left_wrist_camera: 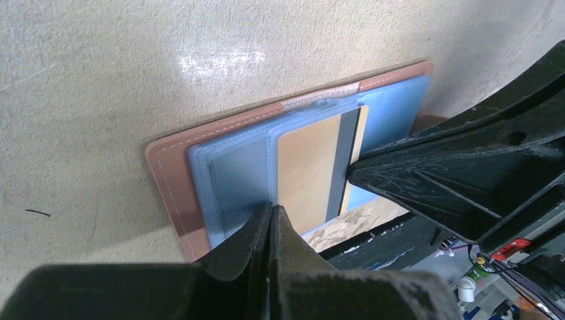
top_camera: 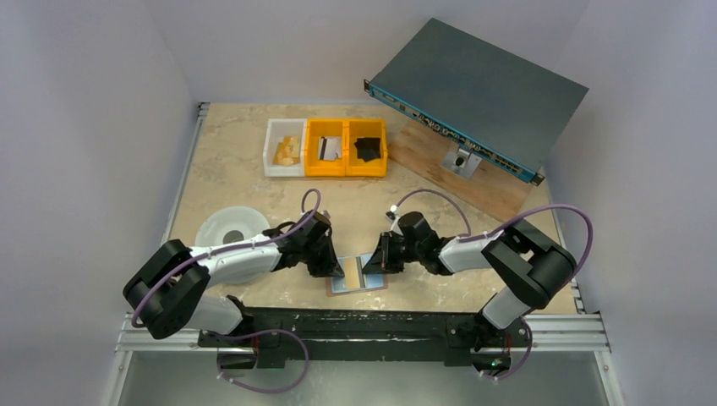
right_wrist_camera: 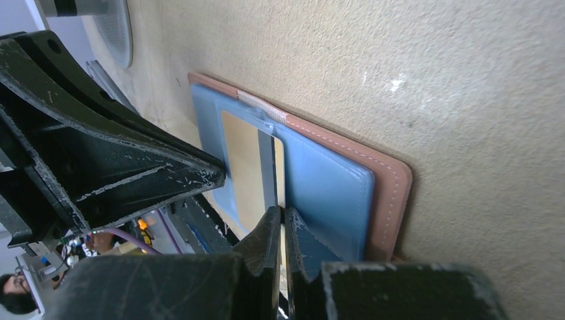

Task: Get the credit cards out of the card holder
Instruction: Remove the credit card from the card holder.

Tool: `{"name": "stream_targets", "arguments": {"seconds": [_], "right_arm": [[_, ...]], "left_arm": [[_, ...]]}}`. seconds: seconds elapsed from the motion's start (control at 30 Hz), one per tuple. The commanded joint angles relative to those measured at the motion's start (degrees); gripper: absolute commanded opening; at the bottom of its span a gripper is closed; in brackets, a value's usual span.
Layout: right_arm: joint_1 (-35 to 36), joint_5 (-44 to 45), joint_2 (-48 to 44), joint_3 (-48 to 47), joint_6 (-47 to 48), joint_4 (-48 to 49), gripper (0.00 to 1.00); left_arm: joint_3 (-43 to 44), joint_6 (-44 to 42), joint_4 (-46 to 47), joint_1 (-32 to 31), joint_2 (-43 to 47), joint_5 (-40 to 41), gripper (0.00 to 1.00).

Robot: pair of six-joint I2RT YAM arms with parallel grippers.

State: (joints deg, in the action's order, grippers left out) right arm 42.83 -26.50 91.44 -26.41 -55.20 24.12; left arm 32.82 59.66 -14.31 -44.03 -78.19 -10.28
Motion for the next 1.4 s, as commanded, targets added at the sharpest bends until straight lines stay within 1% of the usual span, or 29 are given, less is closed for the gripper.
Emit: {"name": "stream_targets", "arguments": {"seconds": [0.0, 0.43, 0.53, 0.57, 0.63, 0.67, 0.97, 1.1, 1.23, 1.37], "right_arm": [[-1.8, 2.6, -2.0, 0.2, 2.7, -2.9, 0.0], [-3.3, 2.5, -3.9, 1.8, 4.2, -3.9, 0.01], [-3.3, 0.5, -3.0, 1.9, 4.4, -1.9, 0.14], [-3.3, 0.4, -2.5, 1.8, 4.4, -1.2, 0.19], [-3.3, -0.6, -1.4, 1.7, 4.0, 0.3, 0.25], [-3.3, -1.2, -0.9, 1.7, 3.8, 1.2, 0.26], [-2.8, -3.5, 3.5, 1.0, 2.8, 5.0, 0.26], [-2.4, -4.3, 5.0, 1.0, 1.7, 7.5, 0.24], [-2.1, -5.3, 4.5, 1.0, 0.3, 9.0, 0.23], [-2.0, -6.5, 2.0, 0.9, -0.3, 9.4, 0.22]], "left_arm": [[-1.9, -0.4, -6.5, -0.2, -2.9, 6.0, 0.0], [-2.1, -0.4, -6.1, -0.2, -3.9, 5.9, 0.0], [-1.8, -0.5, -5.9, -0.3, -4.4, 5.8, 0.0], [-1.8, -0.5, -5.8, -0.2, -4.5, 5.7, 0.0], [-1.6, -0.5, -5.7, -0.2, -4.9, 5.6, 0.0], [-1.5, -0.6, -5.6, -0.3, -5.0, 5.5, 0.0], [-0.9, -0.8, -5.3, -0.2, -6.0, 4.9, 0.0], [-0.8, -0.8, -5.1, -0.3, -6.4, 4.8, 0.0], [-0.7, -0.9, -5.1, -0.2, -6.8, 4.8, 0.0], [-0.7, -0.9, -5.1, -0.2, -6.9, 4.7, 0.0]]}}
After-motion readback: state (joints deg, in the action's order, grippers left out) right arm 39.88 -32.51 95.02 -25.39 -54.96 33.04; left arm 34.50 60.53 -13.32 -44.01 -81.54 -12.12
